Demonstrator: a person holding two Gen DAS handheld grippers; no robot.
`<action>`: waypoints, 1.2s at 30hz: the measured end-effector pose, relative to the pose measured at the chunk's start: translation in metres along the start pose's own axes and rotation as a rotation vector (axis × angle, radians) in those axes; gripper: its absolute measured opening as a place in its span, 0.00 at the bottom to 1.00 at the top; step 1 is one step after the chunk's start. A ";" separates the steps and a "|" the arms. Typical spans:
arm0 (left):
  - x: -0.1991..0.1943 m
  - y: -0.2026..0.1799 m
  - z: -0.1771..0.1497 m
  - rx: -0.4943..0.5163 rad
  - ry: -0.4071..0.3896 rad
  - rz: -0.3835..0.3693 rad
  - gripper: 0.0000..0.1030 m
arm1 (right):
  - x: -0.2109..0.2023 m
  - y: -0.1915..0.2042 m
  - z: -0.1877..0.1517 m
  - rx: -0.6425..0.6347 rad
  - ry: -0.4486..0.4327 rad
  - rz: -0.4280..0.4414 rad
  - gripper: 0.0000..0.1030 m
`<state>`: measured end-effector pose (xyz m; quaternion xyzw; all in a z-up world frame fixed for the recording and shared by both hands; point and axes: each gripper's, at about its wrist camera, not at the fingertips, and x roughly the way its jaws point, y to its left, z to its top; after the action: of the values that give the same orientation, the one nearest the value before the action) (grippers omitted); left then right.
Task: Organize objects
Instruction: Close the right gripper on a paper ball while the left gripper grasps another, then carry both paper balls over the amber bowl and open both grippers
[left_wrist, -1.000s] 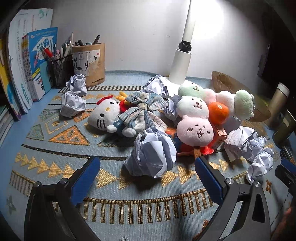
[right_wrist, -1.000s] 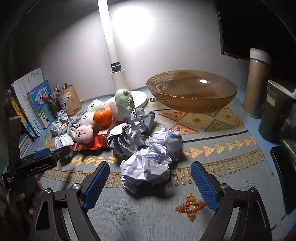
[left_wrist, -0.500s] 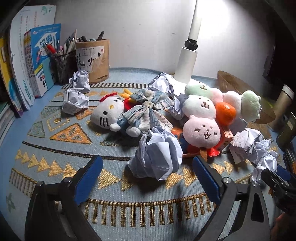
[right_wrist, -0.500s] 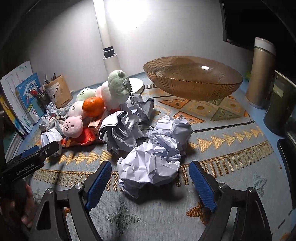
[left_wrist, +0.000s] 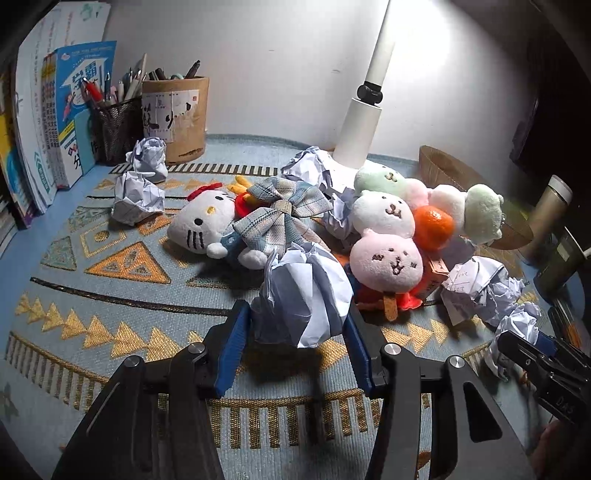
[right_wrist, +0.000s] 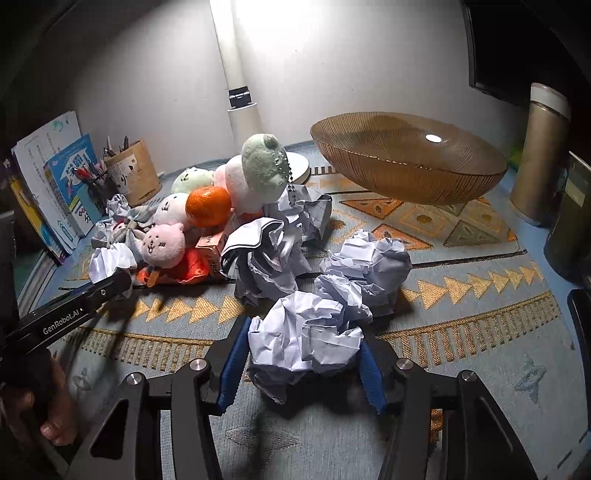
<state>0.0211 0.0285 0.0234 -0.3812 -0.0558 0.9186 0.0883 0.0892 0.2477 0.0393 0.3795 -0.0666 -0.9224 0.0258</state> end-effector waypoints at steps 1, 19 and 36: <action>-0.005 -0.005 -0.002 0.013 -0.006 0.014 0.46 | -0.006 0.003 0.000 -0.005 -0.006 0.015 0.52; -0.061 -0.093 0.022 0.108 -0.033 -0.237 0.46 | -0.082 -0.042 0.042 0.035 -0.128 -0.021 0.52; 0.065 -0.199 0.162 0.144 0.042 -0.338 0.47 | 0.012 -0.138 0.153 0.177 -0.091 -0.092 0.54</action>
<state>-0.1154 0.2306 0.1263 -0.3780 -0.0514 0.8841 0.2698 -0.0267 0.3991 0.1188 0.3407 -0.1313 -0.9294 -0.0530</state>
